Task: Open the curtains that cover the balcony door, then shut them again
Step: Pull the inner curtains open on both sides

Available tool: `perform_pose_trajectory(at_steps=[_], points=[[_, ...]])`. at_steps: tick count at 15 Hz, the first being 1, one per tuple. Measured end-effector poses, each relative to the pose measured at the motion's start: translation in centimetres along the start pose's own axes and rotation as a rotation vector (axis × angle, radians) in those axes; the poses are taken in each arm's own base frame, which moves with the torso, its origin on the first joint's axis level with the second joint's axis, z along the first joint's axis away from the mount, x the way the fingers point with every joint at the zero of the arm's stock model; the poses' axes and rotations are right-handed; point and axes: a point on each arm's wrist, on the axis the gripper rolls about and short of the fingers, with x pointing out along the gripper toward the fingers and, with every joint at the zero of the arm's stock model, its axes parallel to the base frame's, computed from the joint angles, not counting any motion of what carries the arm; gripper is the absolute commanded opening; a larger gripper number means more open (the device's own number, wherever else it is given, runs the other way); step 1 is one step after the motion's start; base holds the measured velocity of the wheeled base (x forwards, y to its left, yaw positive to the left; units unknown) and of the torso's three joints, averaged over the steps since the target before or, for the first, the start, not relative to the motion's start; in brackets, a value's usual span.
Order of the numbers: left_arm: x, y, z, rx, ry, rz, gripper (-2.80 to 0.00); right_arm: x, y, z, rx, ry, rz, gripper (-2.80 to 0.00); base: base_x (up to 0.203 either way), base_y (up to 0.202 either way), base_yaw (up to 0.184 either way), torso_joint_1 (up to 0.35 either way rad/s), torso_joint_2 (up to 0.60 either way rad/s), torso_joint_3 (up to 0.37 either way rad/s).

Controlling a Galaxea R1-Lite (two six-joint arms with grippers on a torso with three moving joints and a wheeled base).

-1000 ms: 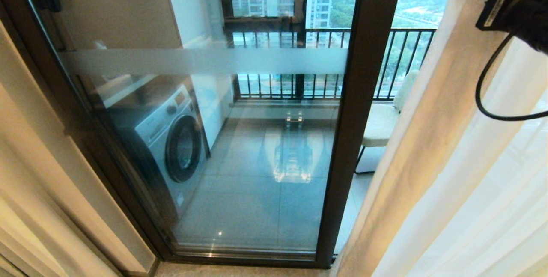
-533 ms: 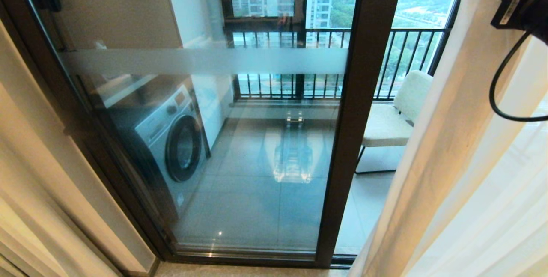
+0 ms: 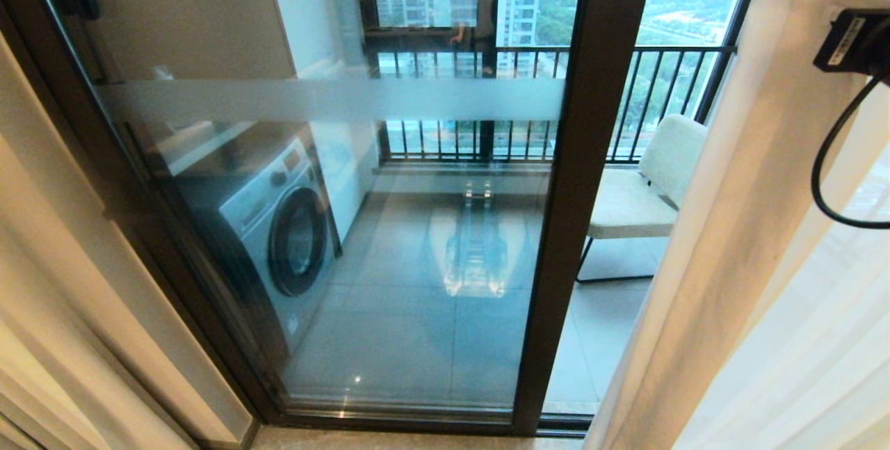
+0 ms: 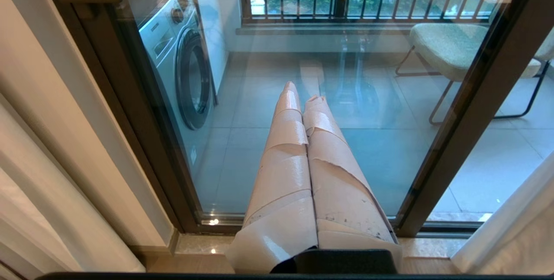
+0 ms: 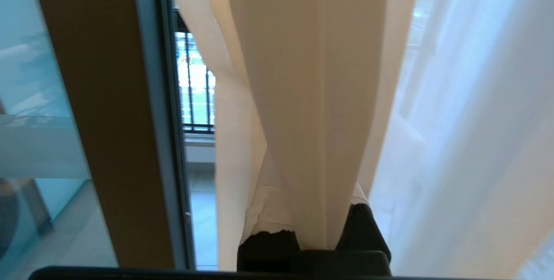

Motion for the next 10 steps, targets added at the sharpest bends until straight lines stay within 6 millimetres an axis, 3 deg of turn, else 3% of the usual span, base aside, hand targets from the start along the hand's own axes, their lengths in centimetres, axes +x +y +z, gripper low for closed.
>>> perform_pose_trajectory(at_steps=[10], points=[[0.0, 0.0, 0.0, -0.002, 0.0, 0.001, -2.8, -0.19, -0.97, -0.88, -0.006, 0.027, -0.032, -2.8, 0.0, 0.0, 0.0, 0.0, 0.0, 0.0]])
